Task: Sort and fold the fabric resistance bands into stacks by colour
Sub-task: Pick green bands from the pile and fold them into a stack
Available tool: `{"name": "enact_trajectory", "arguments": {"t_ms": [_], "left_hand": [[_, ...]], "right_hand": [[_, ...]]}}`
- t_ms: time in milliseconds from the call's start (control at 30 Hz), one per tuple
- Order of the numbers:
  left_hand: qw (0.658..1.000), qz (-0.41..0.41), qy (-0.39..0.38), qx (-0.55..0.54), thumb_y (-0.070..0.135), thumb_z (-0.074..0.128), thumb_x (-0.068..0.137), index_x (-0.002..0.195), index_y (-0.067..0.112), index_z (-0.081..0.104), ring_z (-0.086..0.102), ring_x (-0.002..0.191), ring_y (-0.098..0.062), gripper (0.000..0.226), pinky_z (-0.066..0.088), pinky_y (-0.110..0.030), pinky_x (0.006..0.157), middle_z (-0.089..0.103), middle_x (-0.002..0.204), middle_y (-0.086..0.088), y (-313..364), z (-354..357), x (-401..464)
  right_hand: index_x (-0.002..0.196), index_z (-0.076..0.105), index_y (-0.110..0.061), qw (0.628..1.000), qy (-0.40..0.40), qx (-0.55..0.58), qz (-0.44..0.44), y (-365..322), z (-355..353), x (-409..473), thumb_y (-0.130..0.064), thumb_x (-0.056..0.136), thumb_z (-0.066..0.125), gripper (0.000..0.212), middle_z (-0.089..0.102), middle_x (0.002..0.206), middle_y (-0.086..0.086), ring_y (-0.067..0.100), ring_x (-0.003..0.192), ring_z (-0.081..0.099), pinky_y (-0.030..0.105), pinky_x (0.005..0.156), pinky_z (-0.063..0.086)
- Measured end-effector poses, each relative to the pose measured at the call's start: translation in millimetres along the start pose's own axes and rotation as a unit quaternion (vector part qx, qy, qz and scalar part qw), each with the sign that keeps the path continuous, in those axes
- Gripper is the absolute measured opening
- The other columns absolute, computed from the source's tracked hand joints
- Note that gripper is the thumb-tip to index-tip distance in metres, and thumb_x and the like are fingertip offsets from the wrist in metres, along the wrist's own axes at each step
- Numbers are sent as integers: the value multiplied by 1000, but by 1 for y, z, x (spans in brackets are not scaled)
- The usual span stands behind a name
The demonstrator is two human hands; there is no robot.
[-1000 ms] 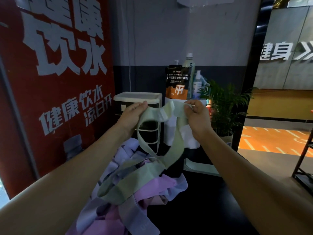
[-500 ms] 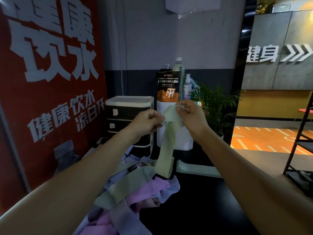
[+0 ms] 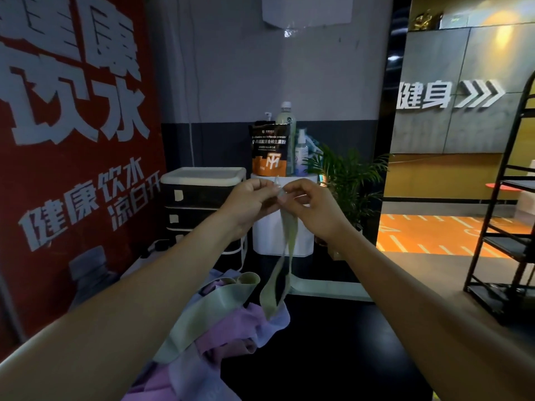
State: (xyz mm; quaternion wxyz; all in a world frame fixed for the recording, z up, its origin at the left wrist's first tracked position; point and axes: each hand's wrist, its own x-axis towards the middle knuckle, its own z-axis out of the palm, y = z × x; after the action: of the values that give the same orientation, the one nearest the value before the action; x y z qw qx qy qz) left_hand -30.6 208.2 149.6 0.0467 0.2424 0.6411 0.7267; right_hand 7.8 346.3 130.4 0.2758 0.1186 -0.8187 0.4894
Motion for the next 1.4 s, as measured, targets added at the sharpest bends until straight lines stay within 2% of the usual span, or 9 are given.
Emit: {"name": "enact_trajectory", "arguments": {"t_ms": [100, 233, 333, 467, 667, 967, 1133, 1267, 1400], "left_hand": [[999, 8, -39, 31, 17, 45, 98, 102, 4, 62, 62, 75, -8, 21, 53, -20, 75, 65, 88, -4, 1, 8, 0], [995, 43, -43, 79, 14, 47, 97, 92, 10, 61, 64, 69, -2, 16, 53, -17, 67, 65, 82, 0, -3, 16, 0], [992, 62, 13, 105, 16, 62, 89, 90, 18, 55, 57, 74, -7, 8, 47, -21, 69, 57, 83, 2, -18, 20, 4], [994, -32, -46, 95, 26, 67, 85, 118, 11, 50, 60, 96, -13, 40, 49, -23, 81, 61, 108, -2, -48, 33, 4], [988, -31, -115, 102, 13, 54, 94, 93, 15, 58, 58, 66, -4, 5, 46, -15, 59, 62, 79, 5, -74, 56, 4], [940, -10, -201, 274, 20, 71, 82, 89, 20, 56, 53, 75, -9, 16, 40, -23, 64, 59, 84, 4, -90, 66, 14], [853, -42, -251, 456, 18, 77, 75, 92, 20, 59, 54, 83, -9, 25, 41, -19, 66, 59, 89, 7, -123, 47, 14], [808, -101, -252, 523, 17, 72, 80, 69, 20, 56, 48, 64, -6, 19, 37, -21, 59, 53, 70, 6, -146, 22, 18], [815, -135, -205, 525, 26, 66, 85, 69, 14, 47, 38, 60, -11, 28, 30, -24, 56, 43, 66, 2, -154, 6, 30]], "right_hand": [[102, 61, -7, 999, 2, 32, 20, 0, -6, -1, -26, 87, 65, 25, 66, 100, 10, 21, 90, 65, 32, 79, 55], [83, 61, -2, 997, 73, 9, 40, 8, -18, 3, -18, 91, 60, 18, 65, 90, 26, 41, 88, 63, 55, 75, 54], [89, 60, 8, 995, 79, 17, 62, 11, -26, 3, -12, 92, 57, 20, 61, 92, 34, 44, 83, 63, 45, 66, 59], [98, 56, 16, 991, 93, 56, 78, 13, -36, -3, -4, 93, 53, 21, 58, 86, 29, 26, 73, 60, 24, 53, 57], [73, 57, -7, 975, 125, 107, 151, 34, -59, -17, -4, 93, 50, 22, 57, 76, 13, 25, 73, 59, 36, 64, 56], [63, 62, -23, 964, 191, 28, 186, 71, -83, -22, -14, 85, 66, 24, 62, 74, 3, 29, 82, 64, 50, 74, 57], [61, 60, -25, 934, 267, 33, 234, 101, -102, -31, -15, 82, 65, 24, 63, 72, 5, 34, 84, 65, 54, 78, 55], [66, 62, -22, 908, 304, 58, 281, 138, -116, -44, -20, 82, 65, 16, 66, 84, 15, 37, 87, 65, 54, 76, 56], [65, 63, -23, 887, 334, 47, 315, 176, -126, -55, -29, 79, 68, 16, 66, 79, 8, 34, 85, 66, 51, 80, 55]]}}
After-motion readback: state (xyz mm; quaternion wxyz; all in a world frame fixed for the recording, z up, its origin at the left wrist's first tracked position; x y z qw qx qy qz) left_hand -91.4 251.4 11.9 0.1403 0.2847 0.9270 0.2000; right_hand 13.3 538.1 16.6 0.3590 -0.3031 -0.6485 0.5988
